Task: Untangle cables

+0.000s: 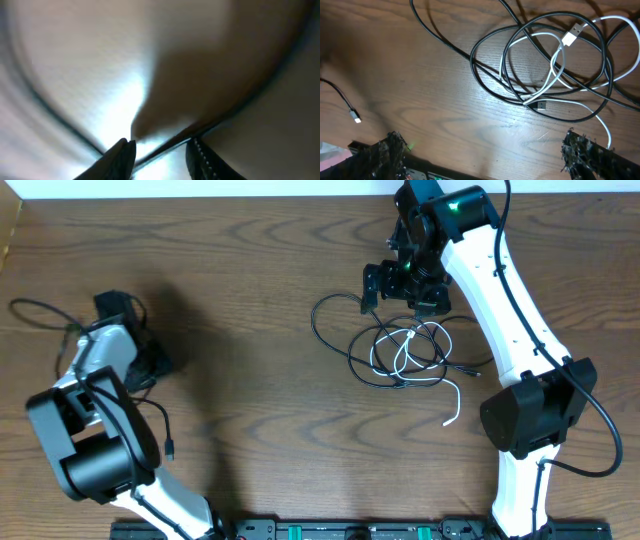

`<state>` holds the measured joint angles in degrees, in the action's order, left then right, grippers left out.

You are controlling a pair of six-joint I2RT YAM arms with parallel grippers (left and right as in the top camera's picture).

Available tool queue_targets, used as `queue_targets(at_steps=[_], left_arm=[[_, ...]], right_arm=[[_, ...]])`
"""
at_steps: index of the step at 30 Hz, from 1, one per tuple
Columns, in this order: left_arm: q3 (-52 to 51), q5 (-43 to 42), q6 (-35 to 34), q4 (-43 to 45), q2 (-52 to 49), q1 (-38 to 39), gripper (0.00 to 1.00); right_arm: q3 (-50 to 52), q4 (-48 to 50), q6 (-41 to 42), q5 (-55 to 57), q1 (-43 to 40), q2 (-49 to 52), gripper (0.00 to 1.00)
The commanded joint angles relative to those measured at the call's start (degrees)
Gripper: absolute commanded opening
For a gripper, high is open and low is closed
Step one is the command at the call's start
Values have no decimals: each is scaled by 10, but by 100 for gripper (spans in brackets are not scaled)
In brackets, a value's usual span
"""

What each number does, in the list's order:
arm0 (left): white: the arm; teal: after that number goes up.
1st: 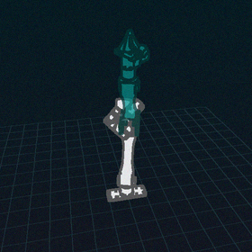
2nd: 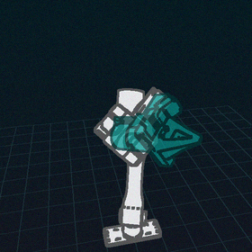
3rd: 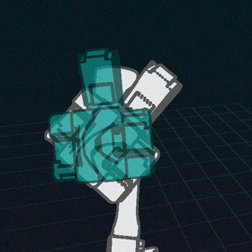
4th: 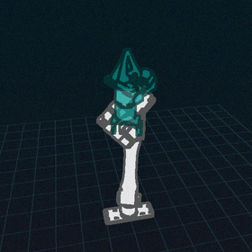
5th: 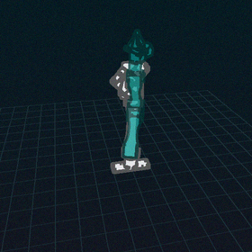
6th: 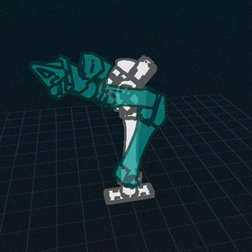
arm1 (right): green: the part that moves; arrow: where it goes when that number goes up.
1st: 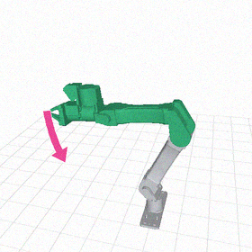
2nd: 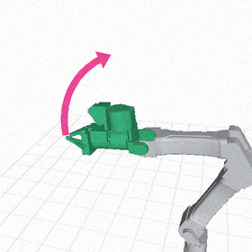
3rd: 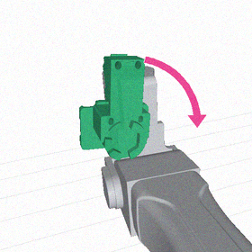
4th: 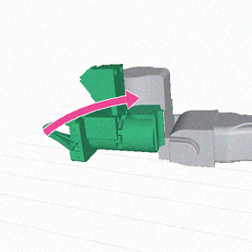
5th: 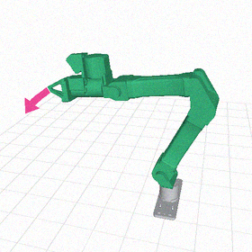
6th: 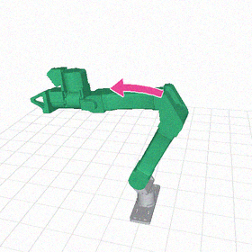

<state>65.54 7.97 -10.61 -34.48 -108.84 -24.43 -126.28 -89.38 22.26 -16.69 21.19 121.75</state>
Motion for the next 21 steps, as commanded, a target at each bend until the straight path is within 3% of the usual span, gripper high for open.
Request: queue_targets(at_steps=[1, 5, 10, 21], left_arm=[[-22, 63, -39, -20, -42, -66, 32], [-21, 63, -57, -22, -42, -125, 21], [0, 63, -63, -28, -40, -178, 15], [143, 45, -66, -105, 0, -187, 13]], right_arm=[[-5, -2, -7, 1, 3, -19, 99], [-5, -2, -7, 1, 3, -19, 99], [-5, -2, -7, 1, 3, -19, 99], [-5, -2, -7, 1, 3, -19, 99]])
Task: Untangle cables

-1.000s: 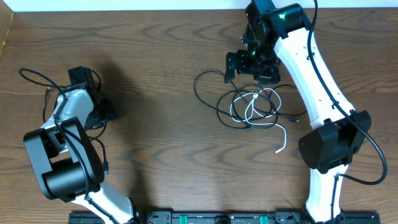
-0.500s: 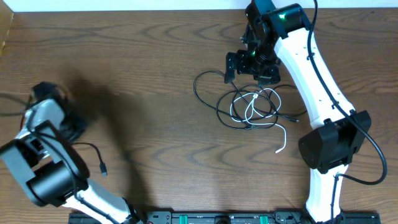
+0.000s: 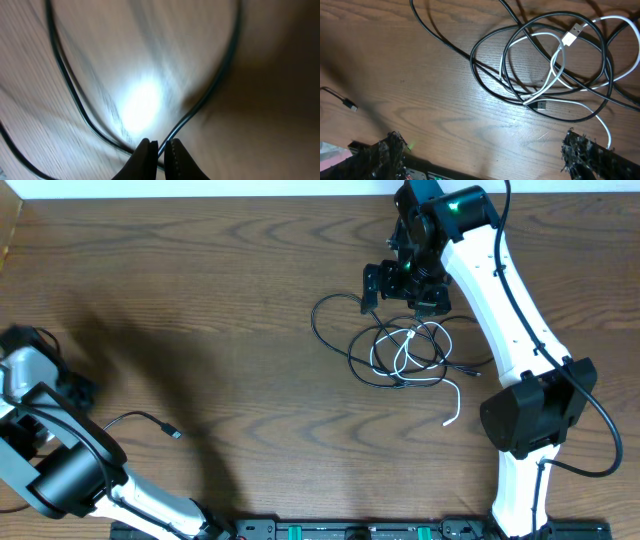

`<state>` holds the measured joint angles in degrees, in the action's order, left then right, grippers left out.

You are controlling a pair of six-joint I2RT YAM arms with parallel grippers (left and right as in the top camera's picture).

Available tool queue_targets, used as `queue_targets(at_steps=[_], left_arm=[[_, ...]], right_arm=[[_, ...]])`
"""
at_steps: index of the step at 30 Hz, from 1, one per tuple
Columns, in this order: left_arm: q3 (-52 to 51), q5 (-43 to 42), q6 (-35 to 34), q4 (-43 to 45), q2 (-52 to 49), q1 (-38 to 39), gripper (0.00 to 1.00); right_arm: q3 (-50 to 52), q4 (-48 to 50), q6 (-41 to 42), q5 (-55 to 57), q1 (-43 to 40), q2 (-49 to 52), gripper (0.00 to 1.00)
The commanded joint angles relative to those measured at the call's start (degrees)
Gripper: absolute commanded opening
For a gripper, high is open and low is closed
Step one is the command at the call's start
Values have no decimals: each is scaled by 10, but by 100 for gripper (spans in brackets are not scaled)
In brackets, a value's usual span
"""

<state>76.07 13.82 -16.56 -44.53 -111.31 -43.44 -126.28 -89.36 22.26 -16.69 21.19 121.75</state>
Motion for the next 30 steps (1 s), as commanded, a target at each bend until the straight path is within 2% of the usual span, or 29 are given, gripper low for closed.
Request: queue_targets(at_steps=[1, 6, 7, 10, 11, 19, 22, 23, 24, 25, 26, 27, 30], left_arm=[[38, -29, -7, -2, 30, 4, 14], [38, -122, 6, -10, 38, 10, 14], [38, -131, 6, -15, 38, 12, 17], [38, -148, 4, -31, 38, 18, 41], [38, -148, 3, -41, 38, 19, 44], [24, -149, 2, -136, 38, 38, 44], [4, -149, -61, -141, 38, 51, 45], [-5, -149, -101, -150, 38, 58, 45], [-12, -150, -129, -153, 38, 64, 48], [-22, -152, -158, -153, 38, 71, 71], [-31, -159, -172, -151, 38, 77, 82], [-39, -163, -176, -147, 38, 82, 89], [-65, -169, -181, -121, 37, 96, 92]], right_arm=[[-5, -2, -7, 1, 3, -19, 99], [-5, -2, -7, 1, 3, -19, 99], [-5, -2, -7, 1, 3, -19, 99], [-5, -2, -7, 1, 3, -19, 99], [-5, -2, -7, 1, 3, -19, 99], [-5, -2, -7, 1, 3, -19, 99], [-5, -2, -7, 1, 3, -19, 99], [-5, -2, -7, 1, 3, -19, 99], [-5, -2, -7, 1, 3, -19, 99], [-5, -2, -7, 1, 3, -19, 99], [-5, -2, -7, 1, 3, -19, 99], [-5, -2, -7, 1, 3, -19, 99], [-5, -2, -7, 1, 3, -19, 99]])
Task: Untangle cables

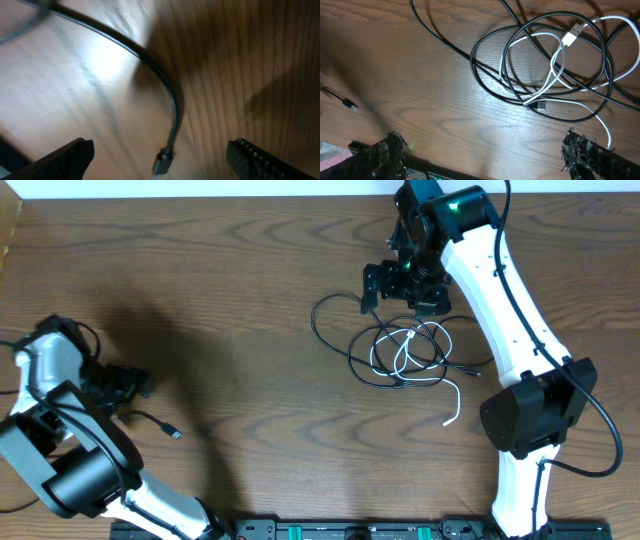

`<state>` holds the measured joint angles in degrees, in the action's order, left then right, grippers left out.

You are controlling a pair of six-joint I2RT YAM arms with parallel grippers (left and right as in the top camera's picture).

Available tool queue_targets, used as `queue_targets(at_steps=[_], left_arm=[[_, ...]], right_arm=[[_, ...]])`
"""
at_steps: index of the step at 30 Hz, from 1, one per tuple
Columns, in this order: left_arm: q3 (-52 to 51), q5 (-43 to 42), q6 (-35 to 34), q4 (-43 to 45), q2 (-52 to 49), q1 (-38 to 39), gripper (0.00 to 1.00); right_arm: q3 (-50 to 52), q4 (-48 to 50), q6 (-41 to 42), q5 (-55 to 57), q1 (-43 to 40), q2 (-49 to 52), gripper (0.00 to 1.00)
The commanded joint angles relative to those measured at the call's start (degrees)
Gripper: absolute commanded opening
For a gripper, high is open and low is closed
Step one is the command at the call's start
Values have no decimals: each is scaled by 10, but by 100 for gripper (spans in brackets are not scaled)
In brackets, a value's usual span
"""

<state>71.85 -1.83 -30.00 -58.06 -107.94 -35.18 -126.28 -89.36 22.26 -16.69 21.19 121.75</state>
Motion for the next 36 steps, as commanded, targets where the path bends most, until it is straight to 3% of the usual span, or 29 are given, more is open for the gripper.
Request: queue_targets(at_steps=[1, 6, 7, 10, 16, 19, 23, 27, 31, 36], left_arm=[[-31, -12, -47, 23, 4, 18, 92], [-50, -11, -46, 48, 4, 23, 93], [-55, 1, -46, 55, 4, 23, 89], [-72, 28, -46, 77, 4, 23, 76], [-113, 37, -46, 148, 4, 20, 39], [-123, 50, -46, 178, 3, 20, 36], [-125, 55, -46, 204, 3, 17, 22], [-125, 55, -46, 218, 3, 9, 19], [-124, 55, -46, 243, 3, -8, 8], [-110, 52, -46, 261, 3, -45, 8]], right_arm=[[-5, -2, -7, 1, 3, -19, 99], [-5, -2, -7, 1, 3, -19, 99], [-5, -2, -7, 1, 3, -19, 99], [-5, -2, -7, 1, 3, -19, 99], [-5, -2, -7, 1, 3, -19, 99], [-5, -2, -7, 1, 3, -19, 99], [-5, -2, -7, 1, 3, -19, 99], [-5, -2, -7, 1, 3, -19, 99], [-5, -2, -7, 1, 3, -19, 99], [-5, -2, -7, 1, 3, -19, 99]])
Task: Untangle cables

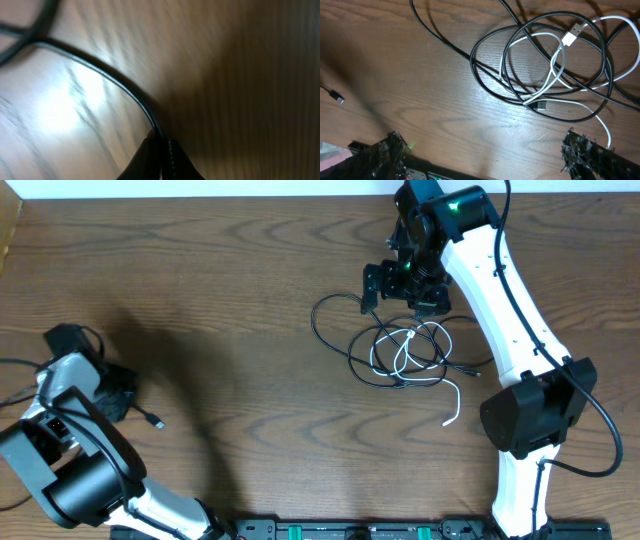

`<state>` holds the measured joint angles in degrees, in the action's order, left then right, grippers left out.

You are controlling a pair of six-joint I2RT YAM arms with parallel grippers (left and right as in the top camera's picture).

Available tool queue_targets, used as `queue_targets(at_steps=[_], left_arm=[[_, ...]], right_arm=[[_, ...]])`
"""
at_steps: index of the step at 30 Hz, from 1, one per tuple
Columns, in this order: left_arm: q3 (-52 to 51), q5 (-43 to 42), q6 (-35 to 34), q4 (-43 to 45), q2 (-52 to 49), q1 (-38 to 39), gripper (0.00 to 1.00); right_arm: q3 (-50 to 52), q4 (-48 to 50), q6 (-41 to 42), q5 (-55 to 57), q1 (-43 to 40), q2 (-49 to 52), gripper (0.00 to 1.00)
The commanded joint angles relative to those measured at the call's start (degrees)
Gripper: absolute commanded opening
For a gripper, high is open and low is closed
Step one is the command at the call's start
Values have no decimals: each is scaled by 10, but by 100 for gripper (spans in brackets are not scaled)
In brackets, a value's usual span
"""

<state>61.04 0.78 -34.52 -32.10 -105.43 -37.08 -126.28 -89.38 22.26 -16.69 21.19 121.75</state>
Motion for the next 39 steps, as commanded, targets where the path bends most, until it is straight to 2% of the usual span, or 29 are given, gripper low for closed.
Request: queue_targets(at_steps=[1, 4, 8, 17, 18, 19, 20, 22, 23, 24, 28, 31, 34, 39], left_arm=[[7, 15, 4, 1, -21, -34, 8], [39, -57, 38, 1, -21, -51, 7], [93, -131, 43, -4, -19, -64, 7], [157, -143, 38, -10, 37, -63, 8], [157, -143, 38, -10, 42, -64, 12], [157, -143, 41, -12, 45, -64, 22], [157, -143, 48, -18, 47, -64, 42], [157, -142, 70, -37, 46, -64, 68], [157, -139, 78, -47, 44, -64, 77], [157, -133, 79, -55, 42, -64, 82], [157, -102, 76, -86, 38, -70, 88], [157, -58, 41, -118, 38, -87, 90], [157, -5, 10, -148, 38, -115, 93], [157, 21, 7, -171, 38, -176, 94]], right_arm=[[-5, -2, -7, 1, 3, -19, 99], [-5, -2, -7, 1, 3, -19, 99], [-5, -2, -7, 1, 3, -19, 99], [-5, -2, -7, 1, 3, -19, 99], [-5, -2, -7, 1, 3, -19, 99], [-5, -2, -7, 1, 2, -19, 99], [-5, -2, -7, 1, 2, -19, 99], [-5, -2, -7, 1, 2, -19, 99], [-5, -2, -7, 1, 2, -19, 99], [-5, -2, -7, 1, 2, -19, 99], [-5, -2, -7, 1, 2, -19, 99], [-5, -2, -7, 1, 2, -19, 99], [-5, -2, -7, 1, 2, -19, 99], [-5, -2, -7, 1, 2, -19, 99]])
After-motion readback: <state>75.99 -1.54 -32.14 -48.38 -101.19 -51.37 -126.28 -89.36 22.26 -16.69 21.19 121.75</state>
